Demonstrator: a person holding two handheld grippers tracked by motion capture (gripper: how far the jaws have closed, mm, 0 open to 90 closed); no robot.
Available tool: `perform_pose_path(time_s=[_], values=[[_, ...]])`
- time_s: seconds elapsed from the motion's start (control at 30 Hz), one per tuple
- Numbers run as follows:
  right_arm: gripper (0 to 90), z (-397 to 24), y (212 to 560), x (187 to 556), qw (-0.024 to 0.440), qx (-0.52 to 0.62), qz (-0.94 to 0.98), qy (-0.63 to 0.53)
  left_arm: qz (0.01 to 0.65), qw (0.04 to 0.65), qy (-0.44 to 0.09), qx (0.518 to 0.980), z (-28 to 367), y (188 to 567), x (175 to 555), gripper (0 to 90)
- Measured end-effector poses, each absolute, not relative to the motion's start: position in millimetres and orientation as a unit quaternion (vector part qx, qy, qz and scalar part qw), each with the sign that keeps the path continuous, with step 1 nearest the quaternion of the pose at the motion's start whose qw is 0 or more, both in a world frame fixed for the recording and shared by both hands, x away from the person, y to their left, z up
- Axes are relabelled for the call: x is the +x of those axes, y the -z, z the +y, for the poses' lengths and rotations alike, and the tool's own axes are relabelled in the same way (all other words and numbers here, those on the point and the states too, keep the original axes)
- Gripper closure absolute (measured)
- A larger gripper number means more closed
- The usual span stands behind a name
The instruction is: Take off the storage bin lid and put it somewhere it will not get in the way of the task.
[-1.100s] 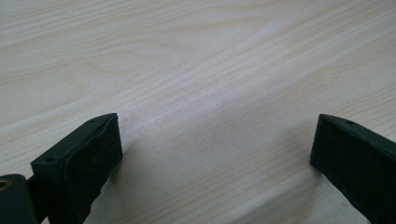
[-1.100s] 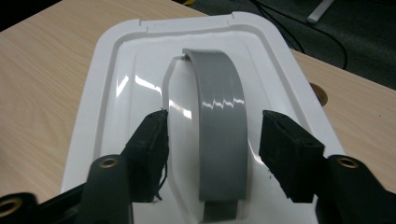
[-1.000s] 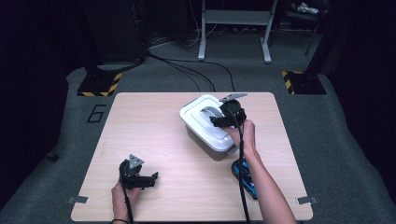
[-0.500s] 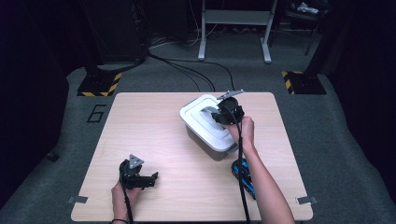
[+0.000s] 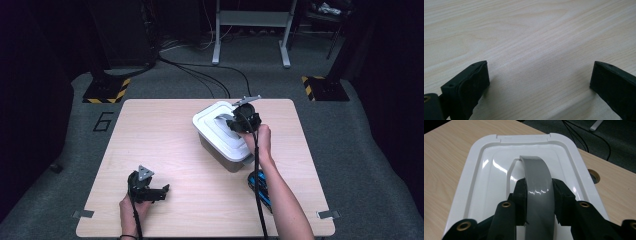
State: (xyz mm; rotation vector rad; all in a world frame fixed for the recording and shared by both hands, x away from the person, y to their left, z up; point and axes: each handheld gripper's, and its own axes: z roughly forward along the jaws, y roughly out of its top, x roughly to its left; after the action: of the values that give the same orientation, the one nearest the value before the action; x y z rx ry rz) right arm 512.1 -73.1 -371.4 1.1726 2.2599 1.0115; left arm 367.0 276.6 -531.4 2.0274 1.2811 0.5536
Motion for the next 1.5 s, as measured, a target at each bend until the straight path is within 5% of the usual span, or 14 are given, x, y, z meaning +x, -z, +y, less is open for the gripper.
perform_pose_path(time_s=[1.5], values=[[66.6, -116, 313, 486, 0.257, 0.413, 0.783, -0.387, 0.489, 0.330, -0.211, 0.780, 277, 531, 367, 2.2]])
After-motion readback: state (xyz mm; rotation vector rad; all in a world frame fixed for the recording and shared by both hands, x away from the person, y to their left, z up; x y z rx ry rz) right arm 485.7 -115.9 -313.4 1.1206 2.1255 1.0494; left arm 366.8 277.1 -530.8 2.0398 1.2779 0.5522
